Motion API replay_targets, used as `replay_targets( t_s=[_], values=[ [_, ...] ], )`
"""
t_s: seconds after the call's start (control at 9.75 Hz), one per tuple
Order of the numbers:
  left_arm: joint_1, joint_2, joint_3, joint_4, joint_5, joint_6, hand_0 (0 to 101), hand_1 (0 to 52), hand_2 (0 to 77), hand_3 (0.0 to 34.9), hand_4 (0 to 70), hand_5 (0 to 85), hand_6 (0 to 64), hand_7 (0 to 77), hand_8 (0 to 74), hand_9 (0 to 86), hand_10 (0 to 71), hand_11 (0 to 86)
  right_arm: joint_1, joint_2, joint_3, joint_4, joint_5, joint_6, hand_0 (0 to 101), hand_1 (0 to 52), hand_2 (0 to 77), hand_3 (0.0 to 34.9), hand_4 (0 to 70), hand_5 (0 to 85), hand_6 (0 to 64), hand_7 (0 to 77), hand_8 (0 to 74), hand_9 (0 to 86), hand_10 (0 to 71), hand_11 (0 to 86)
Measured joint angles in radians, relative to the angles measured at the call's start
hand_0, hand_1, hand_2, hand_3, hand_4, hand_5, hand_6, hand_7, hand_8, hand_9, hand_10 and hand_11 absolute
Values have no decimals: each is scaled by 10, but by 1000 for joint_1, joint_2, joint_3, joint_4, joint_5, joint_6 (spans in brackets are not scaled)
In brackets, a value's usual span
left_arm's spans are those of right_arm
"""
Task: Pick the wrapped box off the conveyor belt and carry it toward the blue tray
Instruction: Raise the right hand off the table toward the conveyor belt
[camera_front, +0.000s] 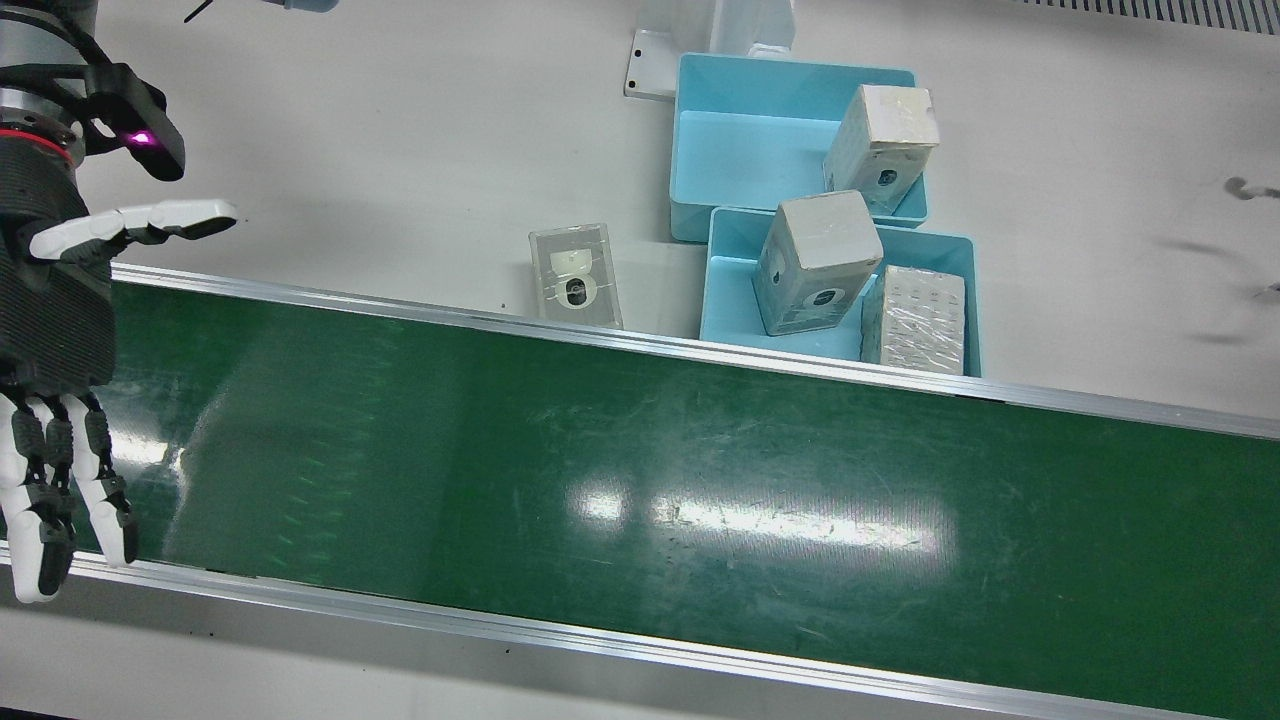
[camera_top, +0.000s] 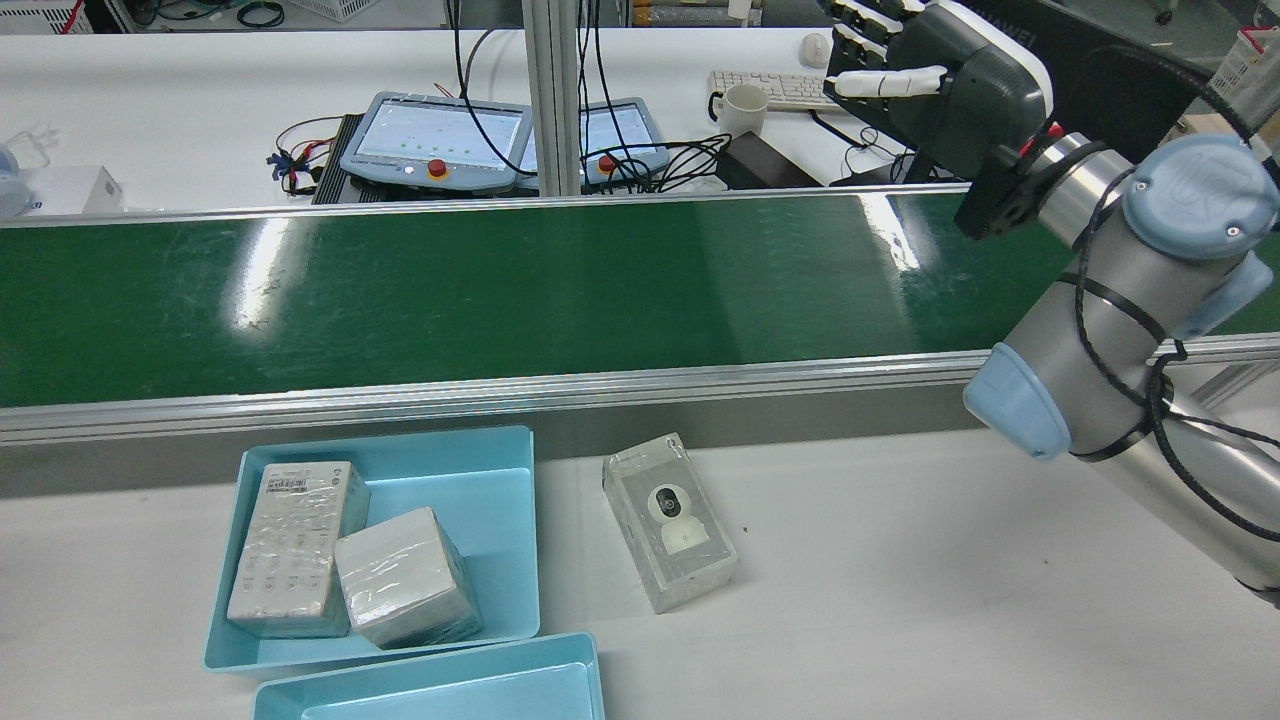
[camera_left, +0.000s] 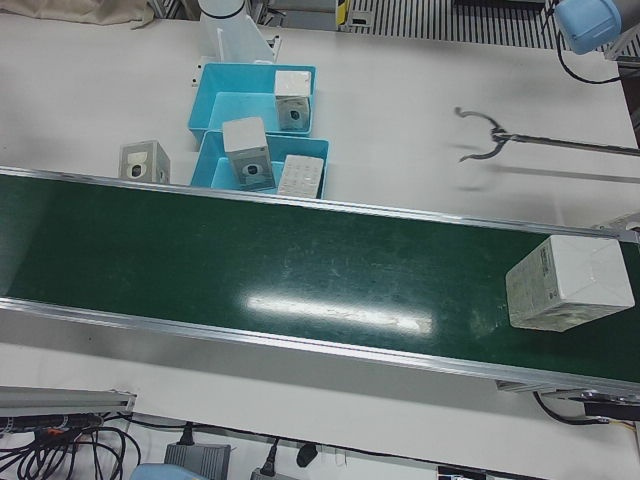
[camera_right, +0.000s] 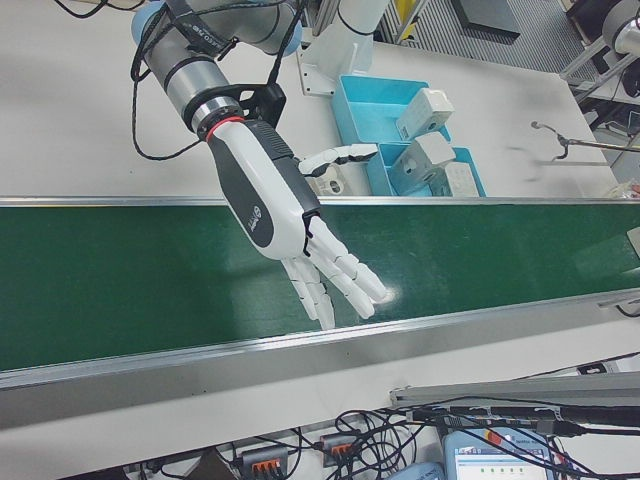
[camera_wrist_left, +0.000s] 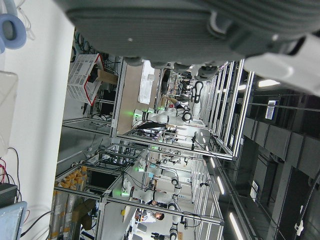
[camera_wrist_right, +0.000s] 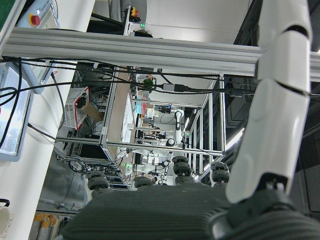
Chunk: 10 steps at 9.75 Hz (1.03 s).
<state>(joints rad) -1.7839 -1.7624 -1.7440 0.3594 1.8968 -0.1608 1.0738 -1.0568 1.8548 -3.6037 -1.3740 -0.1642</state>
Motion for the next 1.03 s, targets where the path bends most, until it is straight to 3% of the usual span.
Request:
replay_targets(
  t_s=[0.41, 0.72, 0.92, 1.03],
  values=[
    [0, 0, 0, 0, 0, 0, 0, 0, 11, 0, 5, 5, 5, 5, 0, 5, 5, 0, -2, -2, 3, 2, 0, 3, 448, 120, 147, 247, 0, 55, 0, 5, 0, 11, 27, 54],
    [0, 0, 0, 0, 0, 0, 0, 0, 5, 0, 5, 5, 5, 5, 5, 0, 5, 0, -5, -3, 4, 2, 0, 3, 451, 158, 180, 224, 0, 87, 0, 5, 0, 11, 27, 60],
    [0, 0, 0, 0, 0, 0, 0, 0, 5, 0, 5, 5, 5, 5, 5, 0, 5, 0, -8, -3, 3, 1, 0, 3, 454, 153, 191, 231, 0, 87, 0, 5, 0, 11, 27, 60],
    [0, 0, 0, 0, 0, 0, 0, 0, 11, 0, 5, 5, 5, 5, 5, 5, 5, 0, -12, -3, 2, 2, 0, 1, 456, 158, 207, 212, 0, 87, 0, 5, 0, 11, 27, 60]
  ],
)
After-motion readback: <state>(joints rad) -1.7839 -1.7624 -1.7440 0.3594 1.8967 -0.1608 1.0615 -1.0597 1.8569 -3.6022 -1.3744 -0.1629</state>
